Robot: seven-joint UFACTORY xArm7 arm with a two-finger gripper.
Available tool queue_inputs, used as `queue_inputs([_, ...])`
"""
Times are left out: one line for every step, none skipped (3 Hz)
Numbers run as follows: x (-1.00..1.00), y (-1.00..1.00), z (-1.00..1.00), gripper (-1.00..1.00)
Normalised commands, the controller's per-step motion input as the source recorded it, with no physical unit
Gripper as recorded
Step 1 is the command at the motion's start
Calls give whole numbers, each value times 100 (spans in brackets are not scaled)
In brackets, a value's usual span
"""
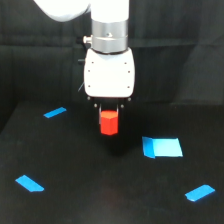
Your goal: Pick up the red object from the table
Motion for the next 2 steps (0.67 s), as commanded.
queue_inputs([12,-6,97,-94])
queue_inputs([19,10,78,-92])
